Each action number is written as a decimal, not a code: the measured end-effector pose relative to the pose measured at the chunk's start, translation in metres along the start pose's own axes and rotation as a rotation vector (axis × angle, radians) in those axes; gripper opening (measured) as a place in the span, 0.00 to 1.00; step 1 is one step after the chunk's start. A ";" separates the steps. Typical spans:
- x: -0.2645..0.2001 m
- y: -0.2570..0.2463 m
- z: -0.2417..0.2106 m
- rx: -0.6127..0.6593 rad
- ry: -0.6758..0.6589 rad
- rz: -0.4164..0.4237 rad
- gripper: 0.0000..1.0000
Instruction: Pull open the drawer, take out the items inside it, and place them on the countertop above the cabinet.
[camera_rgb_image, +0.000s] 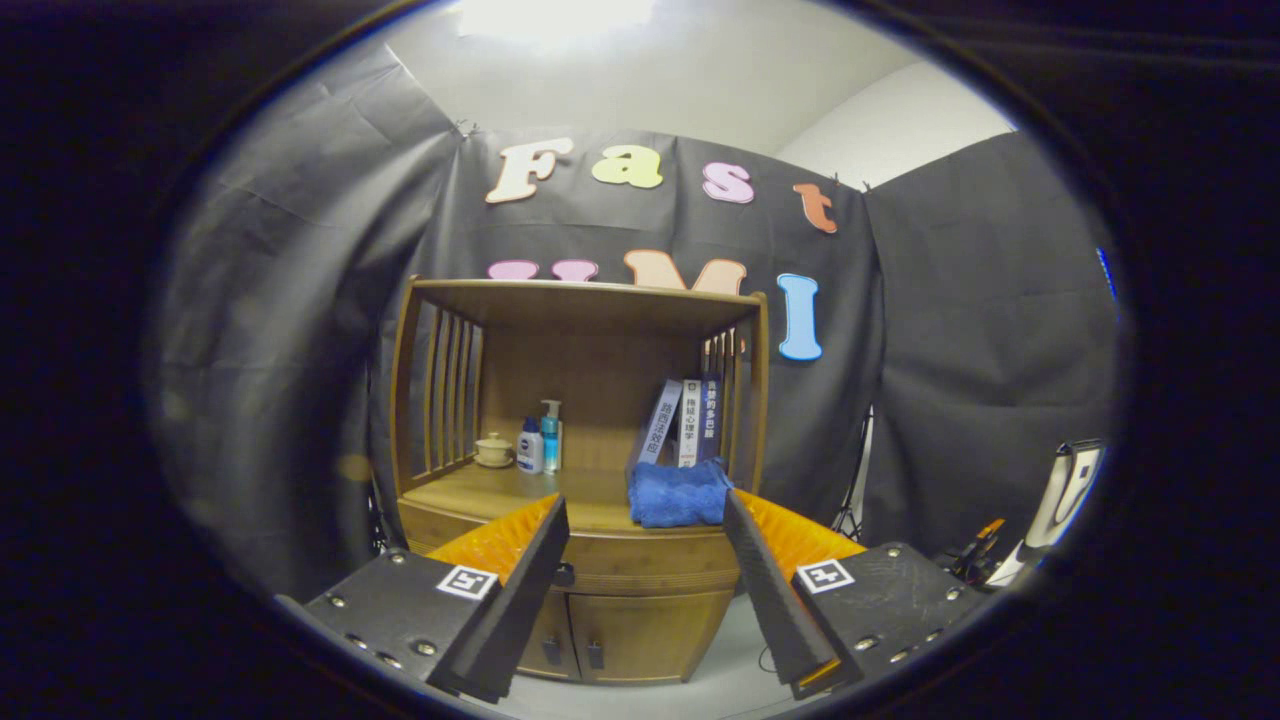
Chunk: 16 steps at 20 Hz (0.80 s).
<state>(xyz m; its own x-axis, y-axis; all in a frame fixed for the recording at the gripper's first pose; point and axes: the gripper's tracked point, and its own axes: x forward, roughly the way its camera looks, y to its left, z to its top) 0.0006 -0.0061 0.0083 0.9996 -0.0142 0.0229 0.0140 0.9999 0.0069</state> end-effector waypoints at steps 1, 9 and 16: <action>0.000 0.001 0.002 0.003 -0.006 0.001 0.93; 0.013 -0.002 0.002 0.008 -0.026 -0.029 0.93; 0.048 -0.001 -0.015 -0.005 0.003 -0.092 0.93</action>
<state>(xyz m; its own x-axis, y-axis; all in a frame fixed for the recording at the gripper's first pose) 0.0487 -0.0075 -0.0057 0.9942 -0.1061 0.0191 0.1060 0.9944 0.0034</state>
